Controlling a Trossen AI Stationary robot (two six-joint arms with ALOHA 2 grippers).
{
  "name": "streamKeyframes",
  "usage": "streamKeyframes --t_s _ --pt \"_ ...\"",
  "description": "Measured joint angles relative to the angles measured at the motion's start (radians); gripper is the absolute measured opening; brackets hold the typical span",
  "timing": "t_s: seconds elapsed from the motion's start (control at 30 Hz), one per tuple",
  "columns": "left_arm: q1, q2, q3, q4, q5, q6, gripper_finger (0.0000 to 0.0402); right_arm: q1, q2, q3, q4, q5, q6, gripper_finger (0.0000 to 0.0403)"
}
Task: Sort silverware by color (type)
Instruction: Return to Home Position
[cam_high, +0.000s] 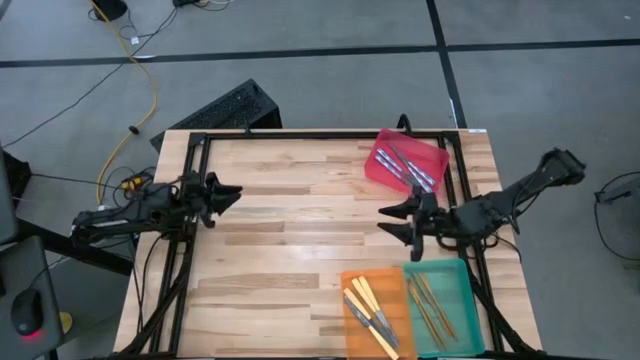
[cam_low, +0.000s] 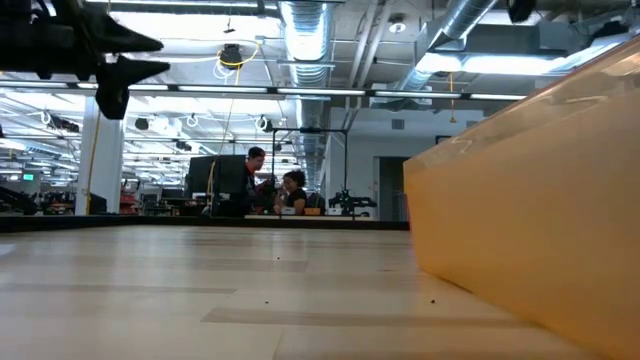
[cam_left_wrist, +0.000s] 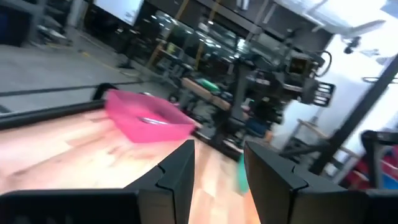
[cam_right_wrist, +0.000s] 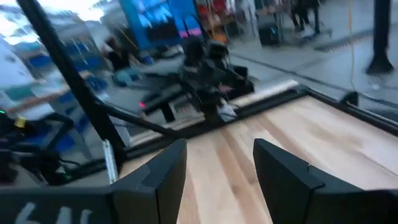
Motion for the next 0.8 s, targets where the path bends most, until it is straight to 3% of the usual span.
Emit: streamKeyframes --t_s 0.23,0.63,0.8 --pt "0.031 -0.001 -0.019 0.006 -0.046 -0.026 0.0122 -0.001 -0.168 -0.235 0.257 -0.003 -0.082 0.0208" --pt "0.031 -0.001 -0.029 -0.073 -0.055 -0.006 0.0122 -0.001 -0.391 -0.448 0.308 -0.002 -0.059 0.0207" --pt "0.031 0.001 -0.15 0.085 -0.04 -0.054 0.0122 -0.001 -0.447 -0.566 0.399 0.003 -0.03 0.0208"
